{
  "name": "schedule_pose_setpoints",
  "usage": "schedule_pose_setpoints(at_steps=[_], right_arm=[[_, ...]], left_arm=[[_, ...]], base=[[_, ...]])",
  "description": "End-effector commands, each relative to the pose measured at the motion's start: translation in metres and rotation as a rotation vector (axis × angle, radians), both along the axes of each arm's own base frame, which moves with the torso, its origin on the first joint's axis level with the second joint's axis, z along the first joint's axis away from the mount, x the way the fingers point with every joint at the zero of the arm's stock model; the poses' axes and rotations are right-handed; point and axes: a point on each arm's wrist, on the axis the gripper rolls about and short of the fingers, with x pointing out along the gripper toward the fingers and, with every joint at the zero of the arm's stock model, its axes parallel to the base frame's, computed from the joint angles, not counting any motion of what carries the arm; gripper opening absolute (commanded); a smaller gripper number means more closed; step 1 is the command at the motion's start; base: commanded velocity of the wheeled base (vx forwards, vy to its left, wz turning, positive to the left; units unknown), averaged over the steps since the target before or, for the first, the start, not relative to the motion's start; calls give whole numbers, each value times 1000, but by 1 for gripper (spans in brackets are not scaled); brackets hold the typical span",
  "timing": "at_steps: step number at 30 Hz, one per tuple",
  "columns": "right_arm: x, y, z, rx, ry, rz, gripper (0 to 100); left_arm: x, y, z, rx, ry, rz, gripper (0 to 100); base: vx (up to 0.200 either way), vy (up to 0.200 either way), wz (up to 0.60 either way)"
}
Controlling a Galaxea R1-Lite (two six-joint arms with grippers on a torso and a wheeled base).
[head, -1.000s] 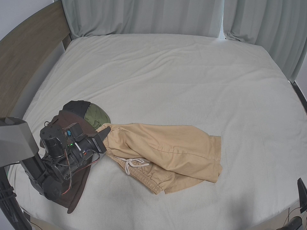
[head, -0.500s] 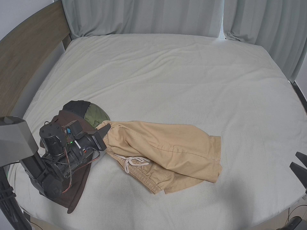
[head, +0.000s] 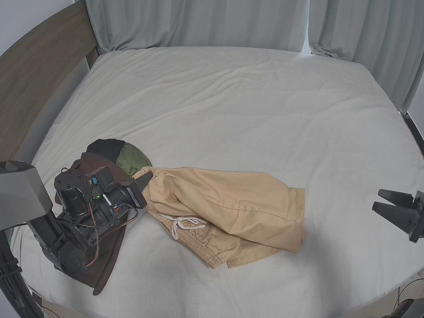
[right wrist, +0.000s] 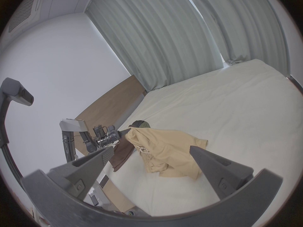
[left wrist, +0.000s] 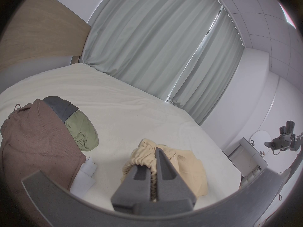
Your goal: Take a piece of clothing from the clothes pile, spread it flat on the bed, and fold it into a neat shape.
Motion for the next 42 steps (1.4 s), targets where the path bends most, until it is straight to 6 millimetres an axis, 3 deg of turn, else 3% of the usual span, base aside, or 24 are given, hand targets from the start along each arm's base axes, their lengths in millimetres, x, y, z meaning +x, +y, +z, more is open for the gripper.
schedule_pose_setpoints(at_steps=[1,7,11,27,42], right_arm=[[38,11,-11,-2,73,48,100],[60,15,-19,15,83,55,100],[64,15,-23,22,105,51,100],[99,22,-87,5,277,41,100],[126,27,-116,83,342,10,100]], left_arm=[[-1,0,0,1,1,-8,0],[0,1,-1,2,0,-12,0],[2,1,-4,3,10,-11,0],[8,14,-6,5,14,20,0],[9,18,-9,37,10,6,0]], base=[[0,0,0],[0,0,0],[0,0,0],[0,0,0],[0,0,0]])
